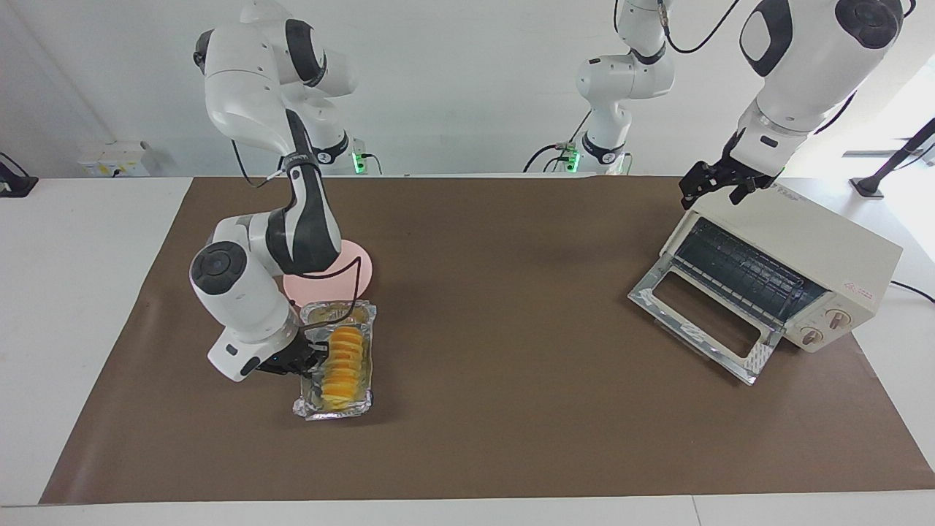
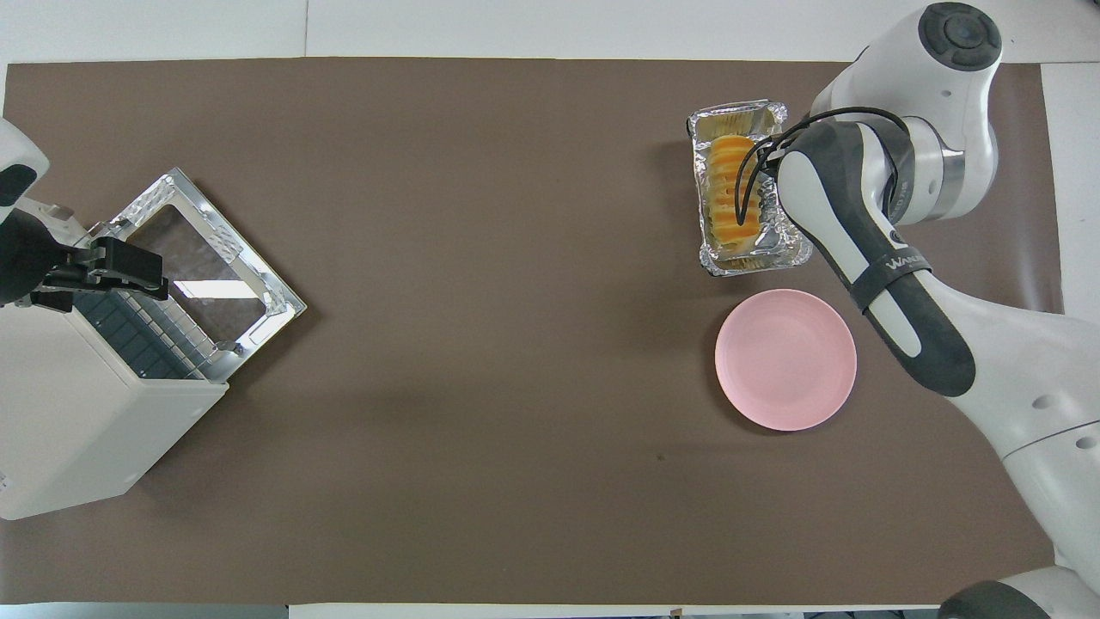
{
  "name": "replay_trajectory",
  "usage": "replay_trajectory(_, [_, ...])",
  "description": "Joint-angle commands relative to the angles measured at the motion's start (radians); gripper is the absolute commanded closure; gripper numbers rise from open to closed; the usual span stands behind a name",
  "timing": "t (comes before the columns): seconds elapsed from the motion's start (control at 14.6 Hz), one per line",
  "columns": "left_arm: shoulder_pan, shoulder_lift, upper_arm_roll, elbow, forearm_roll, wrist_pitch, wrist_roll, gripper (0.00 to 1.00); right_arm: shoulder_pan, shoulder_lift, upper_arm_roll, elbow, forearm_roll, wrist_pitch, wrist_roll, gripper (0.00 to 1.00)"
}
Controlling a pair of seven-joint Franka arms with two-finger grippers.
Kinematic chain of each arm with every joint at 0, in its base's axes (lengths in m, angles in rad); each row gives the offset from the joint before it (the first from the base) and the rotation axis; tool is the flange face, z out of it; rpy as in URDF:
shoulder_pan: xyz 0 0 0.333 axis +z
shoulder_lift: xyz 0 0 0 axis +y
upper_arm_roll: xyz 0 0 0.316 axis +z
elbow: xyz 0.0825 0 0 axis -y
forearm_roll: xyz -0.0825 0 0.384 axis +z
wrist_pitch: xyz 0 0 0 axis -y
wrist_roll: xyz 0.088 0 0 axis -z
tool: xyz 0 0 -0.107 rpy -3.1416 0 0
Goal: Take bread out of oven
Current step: 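Grasp the bread slices in the foil tray with the right gripper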
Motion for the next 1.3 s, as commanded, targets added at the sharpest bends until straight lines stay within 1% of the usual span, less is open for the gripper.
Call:
replay_trajectory(0.0, [0.014, -0.02, -0.009, -0.005, 0.01, -0.011, 0.012, 0.0, -0.013, -0.036, 0.01, -0.144, 0.01, 0.131, -0.072, 1.0])
replay_trajectory(0.07, [0.014, -0.02, -0.007, -0.005, 0.01, -0.008, 0.011, 0.0, -0.024, -0.043, 0.01, -0.168, 0.01, 0.163, -0.111, 1.0])
replay_trajectory(0.14, [0.015, -0.02, -0.007, -0.006, 0.01, -0.007, 0.012, 0.0, -0.027, -0.045, 0.01, -0.171, 0.008, 0.164, -0.13, 1.0])
replay_trajectory(0.27, [0.015, -0.02, -0.007, -0.006, 0.01, -0.007, 0.012, 0.0, -0.026, -0.047, 0.01, -0.17, 0.008, 0.148, -0.135, 0.83])
replay_trajectory(0.34, [0.015, -0.02, -0.007, -0.006, 0.01, -0.007, 0.012, 0.0, -0.023, -0.05, 0.01, -0.16, 0.006, 0.122, -0.135, 0.59])
replay_trajectory(0.55, [0.012, -0.02, -0.007, -0.006, 0.01, -0.008, 0.011, 0.0, -0.007, -0.076, 0.01, -0.116, -0.004, 0.012, -0.126, 0.57])
replay_trajectory(0.62, [0.012, -0.02, -0.007, -0.006, 0.01, -0.007, 0.011, 0.0, 0.008, -0.074, 0.01, -0.078, -0.006, -0.022, -0.121, 0.55])
replay_trajectory(0.68, [0.012, -0.02, -0.007, -0.006, 0.01, -0.007, 0.011, 0.0, 0.035, -0.068, 0.005, -0.053, -0.004, -0.057, -0.113, 0.45])
replay_trajectory(0.75, [0.012, -0.02, -0.007, -0.006, 0.01, -0.008, 0.011, 0.0, 0.046, -0.064, 0.004, -0.045, -0.006, -0.068, -0.088, 0.42])
replay_trajectory(0.89, [0.012, -0.02, -0.007, -0.006, 0.01, -0.007, 0.012, 0.0, 0.056, -0.063, 0.007, -0.048, -0.035, -0.027, -0.023, 0.42])
replay_trajectory(1.03, [0.011, -0.02, -0.007, -0.005, 0.01, -0.008, 0.011, 0.0, 0.075, -0.063, 0.007, -0.074, -0.053, 0.018, 0.02, 0.42])
replay_trajectory(1.1, [0.011, -0.02, -0.007, -0.006, 0.01, -0.007, 0.011, 0.0, 0.077, -0.065, 0.005, -0.09, -0.053, 0.033, 0.025, 0.36])
replay_trajectory(1.16, [0.011, -0.02, -0.007, -0.006, 0.01, -0.008, 0.011, 0.0, 0.077, -0.065, 0.005, -0.114, -0.053, 0.056, 0.025, 0.23])
replay_trajectory(1.23, [0.011, -0.02, -0.007, -0.006, 0.01, -0.008, 0.011, 0.0, 0.079, -0.067, 0.005, -0.133, -0.053, 0.085, 0.026, 0.19])
